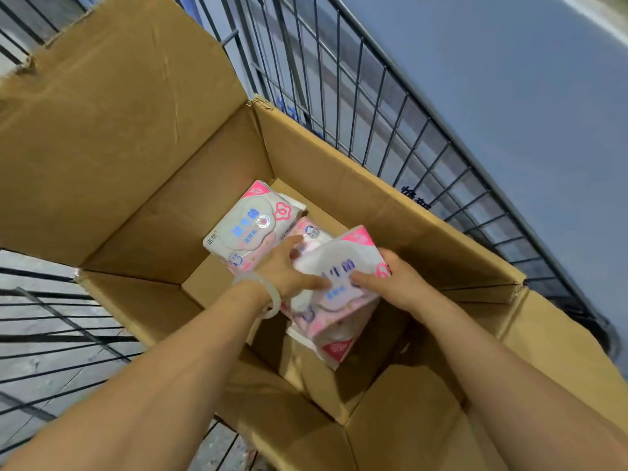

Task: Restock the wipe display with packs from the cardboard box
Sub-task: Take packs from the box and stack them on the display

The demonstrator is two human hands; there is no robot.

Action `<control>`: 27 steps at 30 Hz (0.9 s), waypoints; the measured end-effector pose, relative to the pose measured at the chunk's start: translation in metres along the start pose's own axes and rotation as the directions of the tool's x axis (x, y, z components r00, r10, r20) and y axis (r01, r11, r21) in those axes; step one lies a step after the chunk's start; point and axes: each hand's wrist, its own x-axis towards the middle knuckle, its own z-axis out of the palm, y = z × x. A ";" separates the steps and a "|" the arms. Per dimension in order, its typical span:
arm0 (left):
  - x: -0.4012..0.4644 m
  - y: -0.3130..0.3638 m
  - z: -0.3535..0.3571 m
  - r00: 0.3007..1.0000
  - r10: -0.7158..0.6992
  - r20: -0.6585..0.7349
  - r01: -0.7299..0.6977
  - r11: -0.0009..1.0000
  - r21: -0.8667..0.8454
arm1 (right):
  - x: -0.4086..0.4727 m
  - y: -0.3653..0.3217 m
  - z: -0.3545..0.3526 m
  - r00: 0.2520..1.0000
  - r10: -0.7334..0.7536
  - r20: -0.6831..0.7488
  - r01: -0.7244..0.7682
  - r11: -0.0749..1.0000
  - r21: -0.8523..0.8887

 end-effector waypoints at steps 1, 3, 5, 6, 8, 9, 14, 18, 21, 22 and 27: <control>0.000 -0.005 0.002 0.996 -0.030 -0.082 0.026 0.998 -0.058 | 0.003 0.002 0.001 1.000 0.018 -0.016 -0.017 1.000 0.011; -0.003 -0.015 0.009 0.972 -0.175 -0.155 0.119 0.941 -0.316 | 0.007 0.001 0.001 0.995 0.097 -0.016 -0.096 0.995 0.018; 0.000 -0.029 0.017 0.937 -0.291 -0.196 0.159 0.850 -0.503 | 0.013 -0.002 -0.002 0.987 0.161 0.019 -0.161 0.987 -0.014; 0.002 -0.033 0.019 0.923 -0.331 -0.195 0.166 0.802 -0.573 | 0.015 -0.004 -0.003 0.985 0.167 0.036 -0.167 0.986 -0.026; 0.006 -0.040 0.026 0.909 -0.409 -0.079 0.220 0.634 -0.741 | 0.019 -0.007 -0.004 0.986 0.161 0.053 -0.160 0.987 -0.022; 0.001 -0.036 0.030 0.913 -0.408 0.033 0.270 0.542 -0.796 | 0.019 -0.011 -0.003 0.986 0.156 0.056 -0.154 0.987 -0.038; -0.016 -0.036 0.044 0.930 -0.324 0.175 0.327 0.512 -0.794 | 0.008 -0.009 0.004 0.988 0.125 0.093 -0.116 0.989 -0.091; -0.027 -0.035 0.027 0.973 -0.231 -0.015 0.142 0.649 -0.747 | -0.027 -0.013 -0.002 0.994 0.087 0.060 -0.095 0.986 0.139; -0.057 -0.004 0.001 0.999 -0.032 -0.009 0.018 0.755 -0.656 | -0.060 -0.030 -0.014 0.999 0.022 0.039 -0.030 0.973 0.227; -0.069 0.011 -0.008 0.999 0.041 0.010 -0.026 0.787 -0.617 | -0.074 -0.038 -0.021 1.000 -0.012 0.019 0.006 0.964 0.266; -0.135 0.104 -0.037 0.924 0.383 0.015 -0.347 0.853 -0.390 | -0.161 -0.079 -0.062 0.969 -0.184 -0.162 0.228 0.922 0.314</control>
